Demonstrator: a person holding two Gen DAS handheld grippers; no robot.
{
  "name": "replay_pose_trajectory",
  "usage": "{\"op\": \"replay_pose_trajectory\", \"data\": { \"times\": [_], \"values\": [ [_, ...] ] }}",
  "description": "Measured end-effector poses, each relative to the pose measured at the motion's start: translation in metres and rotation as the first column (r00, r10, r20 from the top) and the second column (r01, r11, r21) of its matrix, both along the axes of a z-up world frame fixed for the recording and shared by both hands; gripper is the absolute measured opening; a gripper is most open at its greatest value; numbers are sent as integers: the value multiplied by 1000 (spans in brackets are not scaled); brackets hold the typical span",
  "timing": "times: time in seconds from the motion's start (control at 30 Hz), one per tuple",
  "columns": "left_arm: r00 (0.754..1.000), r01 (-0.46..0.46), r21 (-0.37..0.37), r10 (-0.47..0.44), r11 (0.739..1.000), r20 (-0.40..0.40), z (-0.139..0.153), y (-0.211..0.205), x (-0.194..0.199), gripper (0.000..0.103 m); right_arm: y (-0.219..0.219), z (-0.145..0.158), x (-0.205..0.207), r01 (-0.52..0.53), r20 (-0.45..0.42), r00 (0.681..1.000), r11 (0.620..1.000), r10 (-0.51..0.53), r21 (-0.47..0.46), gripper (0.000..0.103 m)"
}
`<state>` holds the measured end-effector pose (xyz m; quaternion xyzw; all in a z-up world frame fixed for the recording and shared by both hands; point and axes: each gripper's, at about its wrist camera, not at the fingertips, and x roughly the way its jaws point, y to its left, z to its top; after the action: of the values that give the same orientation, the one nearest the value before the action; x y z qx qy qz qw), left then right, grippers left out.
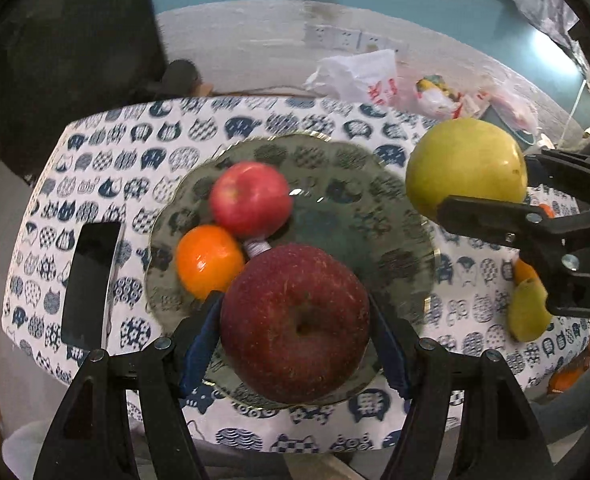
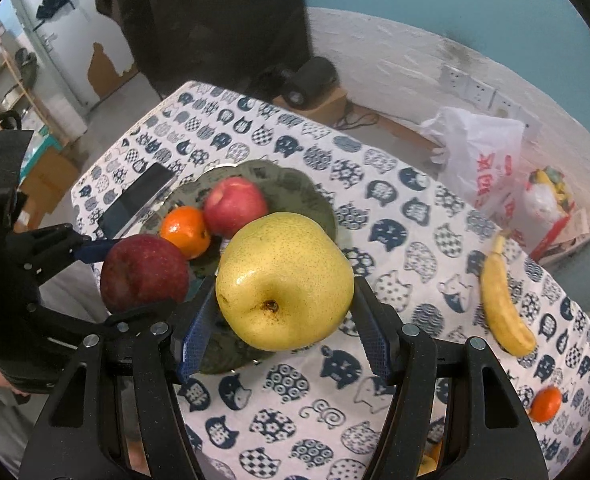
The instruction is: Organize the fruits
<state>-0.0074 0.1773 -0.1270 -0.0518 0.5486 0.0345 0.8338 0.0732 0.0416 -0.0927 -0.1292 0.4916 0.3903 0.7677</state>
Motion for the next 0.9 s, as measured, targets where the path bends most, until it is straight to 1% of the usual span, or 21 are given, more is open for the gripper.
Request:
{"op": "replay_pose_trajectory", "data": {
  "times": [0.27,0.5,0.77,0.83,0.9],
  "values": [
    [998,-29,-7,28,1000,-53,-22,17,-8,72,27,-24,-6,-44,-44,998,998,42,-40,65],
    [995,-28,-3,28,1000,-91,-38,22,-11,72,41,-47,-10,-75,-74,995,994,69,-82,65],
    [994,-28,-14,27,999,-103,-44,26,-9,72,45,-69,-12,-96,-110,991,987,82,-126,65],
    [994,-28,-13,26,1000,-110,-45,26,-9,72,46,-70,-13,-108,-92,991,985,96,-136,65],
    [993,-31,-15,29,999,-119,-46,26,-9,72,46,-71,-12,-108,-101,990,985,95,-133,66]
  ]
}}
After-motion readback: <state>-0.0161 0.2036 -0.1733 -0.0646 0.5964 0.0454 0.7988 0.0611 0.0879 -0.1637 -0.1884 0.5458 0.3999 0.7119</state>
